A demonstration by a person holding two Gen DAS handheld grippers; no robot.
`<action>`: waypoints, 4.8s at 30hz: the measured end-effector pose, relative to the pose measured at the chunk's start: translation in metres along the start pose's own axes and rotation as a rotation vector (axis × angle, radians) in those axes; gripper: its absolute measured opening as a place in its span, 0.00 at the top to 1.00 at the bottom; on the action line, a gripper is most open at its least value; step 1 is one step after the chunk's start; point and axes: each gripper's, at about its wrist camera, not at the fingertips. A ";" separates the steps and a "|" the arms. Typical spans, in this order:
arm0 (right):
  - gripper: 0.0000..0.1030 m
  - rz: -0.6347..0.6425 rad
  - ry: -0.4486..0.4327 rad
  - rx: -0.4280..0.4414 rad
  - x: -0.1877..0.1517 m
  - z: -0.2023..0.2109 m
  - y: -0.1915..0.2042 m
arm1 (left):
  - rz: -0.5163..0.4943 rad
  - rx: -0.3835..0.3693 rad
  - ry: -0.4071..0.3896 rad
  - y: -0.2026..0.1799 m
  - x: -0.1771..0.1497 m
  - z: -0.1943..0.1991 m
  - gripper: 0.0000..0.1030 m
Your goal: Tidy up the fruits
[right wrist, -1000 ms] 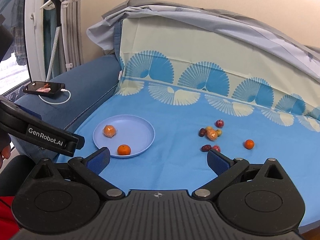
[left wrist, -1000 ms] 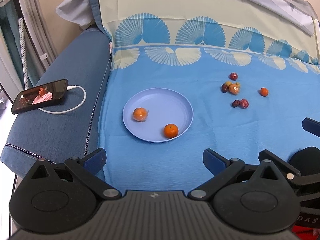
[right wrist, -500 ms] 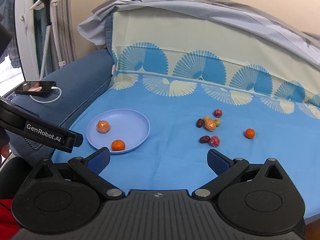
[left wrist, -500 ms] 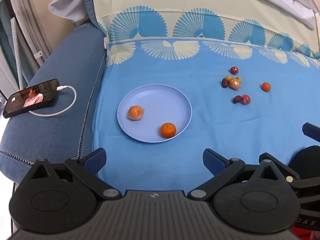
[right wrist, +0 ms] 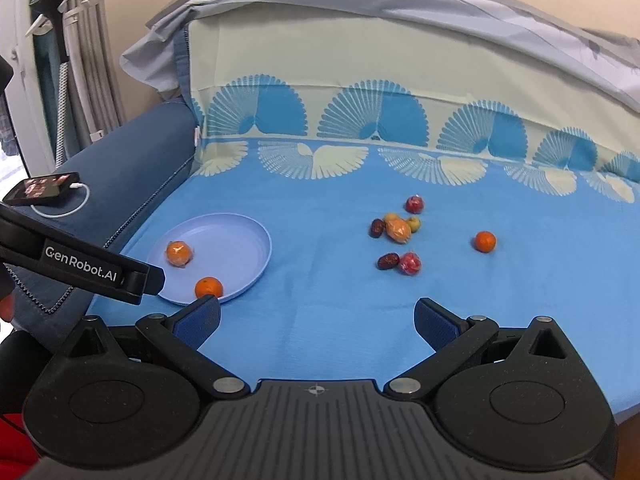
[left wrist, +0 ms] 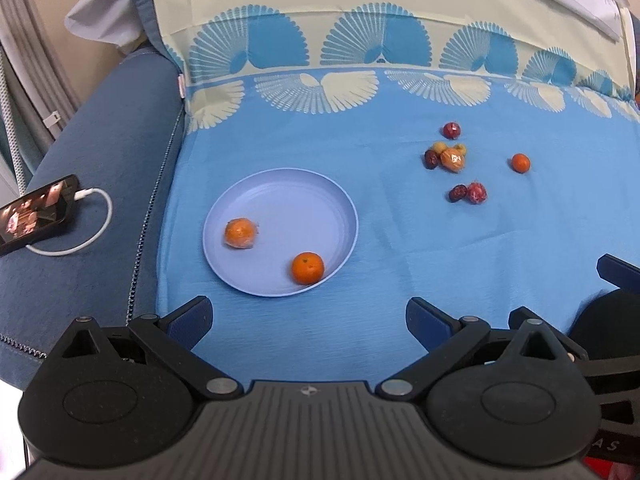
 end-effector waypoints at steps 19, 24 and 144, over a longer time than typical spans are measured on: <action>0.01 -0.135 -0.011 -0.242 0.009 -0.068 -0.124 | -0.200 -0.156 -0.053 -0.109 0.076 -0.086 0.00; 0.01 -0.140 0.021 -0.314 0.018 -0.120 -0.165 | -0.280 -0.174 -0.052 -0.145 0.098 -0.135 0.00; 0.69 -0.178 -0.034 -0.121 0.000 -0.061 -0.106 | -0.045 -0.238 -0.128 -0.063 0.082 -0.107 0.27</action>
Point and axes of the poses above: each gripper's, at about its wrist camera, not at the fingertips, and z roughly against the way its jaws point, y to its left, x to its top, and after that the axes turned 2 degrees about x, right-handed
